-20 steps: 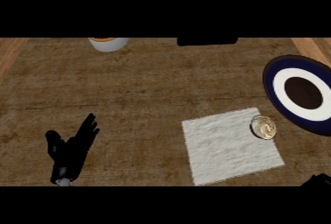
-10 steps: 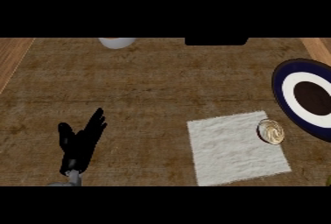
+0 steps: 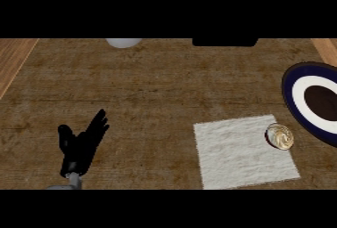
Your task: Pick the pear from the placemat and place it in the plate
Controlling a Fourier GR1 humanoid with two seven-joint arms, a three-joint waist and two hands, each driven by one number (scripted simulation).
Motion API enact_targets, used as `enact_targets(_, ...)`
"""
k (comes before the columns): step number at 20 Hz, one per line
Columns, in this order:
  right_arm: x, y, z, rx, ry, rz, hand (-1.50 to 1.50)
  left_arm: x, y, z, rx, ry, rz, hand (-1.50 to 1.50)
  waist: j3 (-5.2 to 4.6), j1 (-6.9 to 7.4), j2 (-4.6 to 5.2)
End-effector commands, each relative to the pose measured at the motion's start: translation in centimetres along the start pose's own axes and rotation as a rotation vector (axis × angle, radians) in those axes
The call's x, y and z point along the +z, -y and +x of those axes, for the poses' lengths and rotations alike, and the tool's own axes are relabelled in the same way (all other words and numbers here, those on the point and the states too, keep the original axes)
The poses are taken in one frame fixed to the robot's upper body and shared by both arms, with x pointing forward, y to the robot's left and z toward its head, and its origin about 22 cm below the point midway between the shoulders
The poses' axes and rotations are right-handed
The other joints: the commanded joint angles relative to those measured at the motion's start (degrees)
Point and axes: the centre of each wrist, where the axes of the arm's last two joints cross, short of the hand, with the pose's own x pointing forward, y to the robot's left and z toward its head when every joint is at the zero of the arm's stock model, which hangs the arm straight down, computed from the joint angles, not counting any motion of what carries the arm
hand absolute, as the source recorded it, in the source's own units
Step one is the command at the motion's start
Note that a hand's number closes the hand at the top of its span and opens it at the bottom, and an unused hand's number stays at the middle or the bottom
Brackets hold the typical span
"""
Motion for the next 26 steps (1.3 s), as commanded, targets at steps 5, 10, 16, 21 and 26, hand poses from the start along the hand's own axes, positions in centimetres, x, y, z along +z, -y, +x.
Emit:
enact_targets(5, -7.0, 2.8, -3.3, 0.027, -0.02, -0.06, 1.5, 0.2, 1.1, 0.2, -0.003, -0.004, -0.013, 0.0, 0.1, 1.12, 0.39)
enact_targets(10, -8.3, 0.9, -4.1, 0.025, -0.008, -0.062, 1.5, -0.1, 0.0, -0.2, -0.019, 0.015, -0.033, 0.0, 0.14, 1.65, 0.71)
enact_targets(16, -7.6, 0.1, -4.8, 0.282, -0.209, 0.231, -1.5, -1.5, 2.1, 1.7, -0.028, 0.024, -0.036, 0.0, 0.2, 3.15, 1.41)
enact_targets(21, -6.8, -2.0, -5.6, 0.13, -0.188, 0.291, -1.5, -0.9, 1.3, 0.7, -0.02, 0.012, -0.05, 0.0, 0.42, 3.67, 1.56)
enact_targets(26, -7.9, -2.1, -5.0, -0.102, -0.101, 0.214, -1.5, -0.4, 1.6, 0.3, -0.025, 0.002, -0.059, 0.0, 0.49, 3.04, 1.31)
